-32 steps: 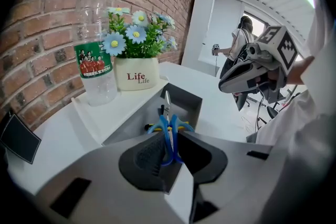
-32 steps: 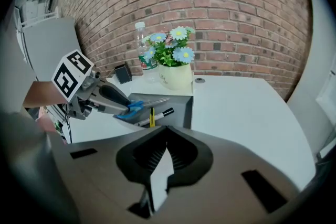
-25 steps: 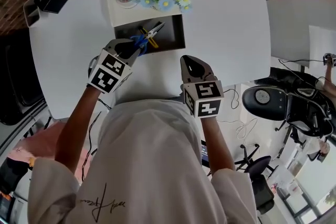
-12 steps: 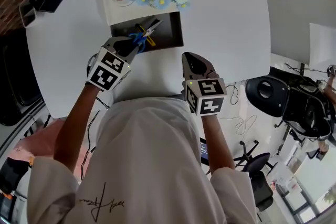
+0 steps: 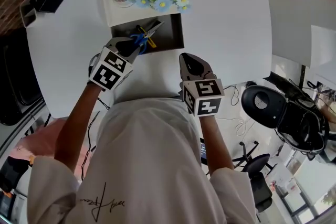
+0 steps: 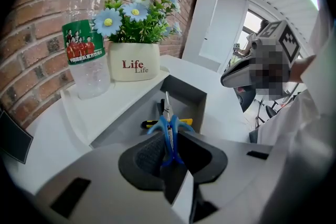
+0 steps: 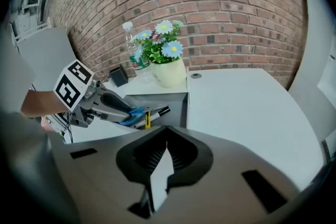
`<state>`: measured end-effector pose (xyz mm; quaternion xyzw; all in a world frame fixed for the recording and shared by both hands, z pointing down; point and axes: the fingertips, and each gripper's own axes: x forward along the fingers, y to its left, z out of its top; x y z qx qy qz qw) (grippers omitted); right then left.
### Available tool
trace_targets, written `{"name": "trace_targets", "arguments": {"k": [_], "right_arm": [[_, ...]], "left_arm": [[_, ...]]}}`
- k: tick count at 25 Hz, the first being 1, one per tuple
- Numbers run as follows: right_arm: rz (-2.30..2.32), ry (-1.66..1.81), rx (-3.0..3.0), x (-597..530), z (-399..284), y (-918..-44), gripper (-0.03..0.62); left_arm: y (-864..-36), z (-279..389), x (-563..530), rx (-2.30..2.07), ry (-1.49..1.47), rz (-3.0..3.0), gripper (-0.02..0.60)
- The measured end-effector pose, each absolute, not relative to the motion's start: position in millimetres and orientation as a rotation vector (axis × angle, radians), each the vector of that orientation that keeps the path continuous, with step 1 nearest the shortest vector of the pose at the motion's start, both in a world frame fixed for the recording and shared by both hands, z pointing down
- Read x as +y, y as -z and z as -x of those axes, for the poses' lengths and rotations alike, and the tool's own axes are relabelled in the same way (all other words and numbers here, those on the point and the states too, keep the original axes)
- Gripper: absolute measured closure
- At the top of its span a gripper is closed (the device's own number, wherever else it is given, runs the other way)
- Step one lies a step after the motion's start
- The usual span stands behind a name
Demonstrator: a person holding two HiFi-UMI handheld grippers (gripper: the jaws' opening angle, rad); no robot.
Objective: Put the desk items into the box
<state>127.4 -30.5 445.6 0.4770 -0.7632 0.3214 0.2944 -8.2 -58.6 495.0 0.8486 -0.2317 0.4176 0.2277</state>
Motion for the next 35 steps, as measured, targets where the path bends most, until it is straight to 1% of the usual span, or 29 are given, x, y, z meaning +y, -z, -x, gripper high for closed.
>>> {"name": "trace_targets", "arguments": {"k": [11,29,35], "right_arm": [[-1.262,-0.851,-2.033,-32,-126,-445,0.568],[-1.283,-0.843,-2.032,-35,-130,-441,0.568],[-1.295,-0.859,-2.025,-32,-135,-439,0.568]], "left_arm": [[-498,6,-62,-0.657,-1.266,-2.336,0.5],[-506,3,-64,-0.67,-1.321,-2.285,0.5],[-503,4,-65,-0.688,-1.28,-2.278,0.5]]}}
